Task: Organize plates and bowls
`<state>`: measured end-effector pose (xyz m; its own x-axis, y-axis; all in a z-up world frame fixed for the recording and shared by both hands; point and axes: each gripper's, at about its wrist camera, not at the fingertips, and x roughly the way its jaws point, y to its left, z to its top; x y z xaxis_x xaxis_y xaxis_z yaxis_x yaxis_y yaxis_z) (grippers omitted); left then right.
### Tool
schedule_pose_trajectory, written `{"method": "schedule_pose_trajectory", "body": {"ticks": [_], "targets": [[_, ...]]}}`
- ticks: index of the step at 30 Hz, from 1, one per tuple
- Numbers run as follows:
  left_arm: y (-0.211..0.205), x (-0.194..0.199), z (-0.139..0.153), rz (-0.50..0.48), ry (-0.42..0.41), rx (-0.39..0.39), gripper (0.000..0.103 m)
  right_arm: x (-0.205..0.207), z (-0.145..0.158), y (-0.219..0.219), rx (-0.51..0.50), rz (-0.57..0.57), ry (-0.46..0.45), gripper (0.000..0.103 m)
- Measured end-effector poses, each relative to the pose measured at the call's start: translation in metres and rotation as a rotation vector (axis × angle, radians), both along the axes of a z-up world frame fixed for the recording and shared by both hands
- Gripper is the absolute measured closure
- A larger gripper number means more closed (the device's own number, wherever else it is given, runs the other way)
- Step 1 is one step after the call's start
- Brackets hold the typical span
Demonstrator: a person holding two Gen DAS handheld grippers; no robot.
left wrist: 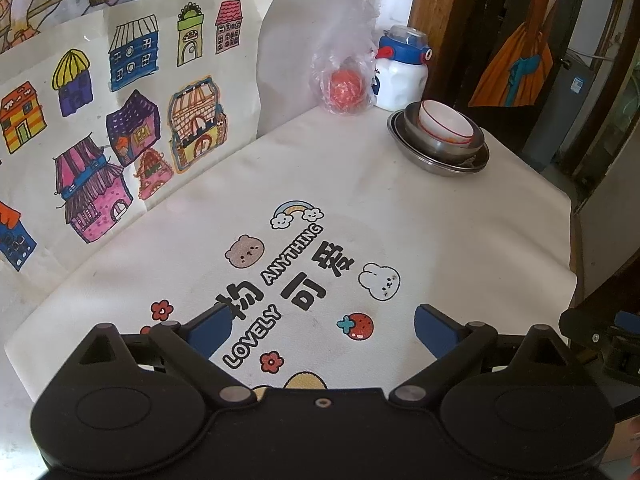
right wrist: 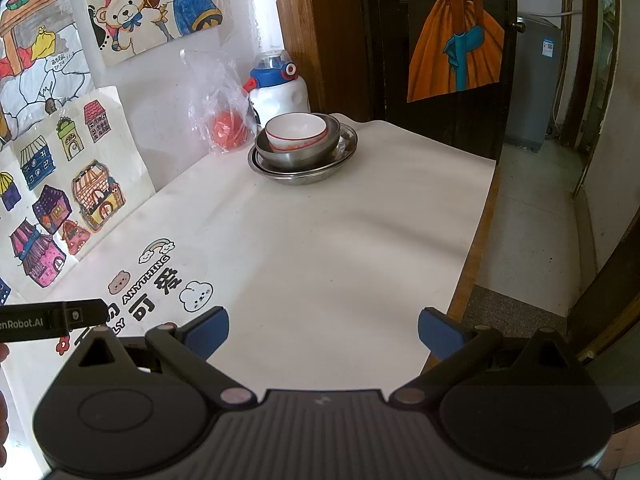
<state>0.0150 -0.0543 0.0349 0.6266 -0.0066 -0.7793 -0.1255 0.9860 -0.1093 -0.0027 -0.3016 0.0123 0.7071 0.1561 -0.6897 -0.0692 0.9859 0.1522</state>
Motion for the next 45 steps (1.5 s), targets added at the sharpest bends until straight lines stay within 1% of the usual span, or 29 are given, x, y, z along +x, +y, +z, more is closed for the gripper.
{"method": "schedule_pose_trajectory", "body": {"ticks": [45], "targets": [[-0.0038,-0.0002,-0.0003,-0.009,-0.002,-0.002,0.006,0.0005,0.0001,-0.0019,0.0,0.002,0.003,0.0]]}}
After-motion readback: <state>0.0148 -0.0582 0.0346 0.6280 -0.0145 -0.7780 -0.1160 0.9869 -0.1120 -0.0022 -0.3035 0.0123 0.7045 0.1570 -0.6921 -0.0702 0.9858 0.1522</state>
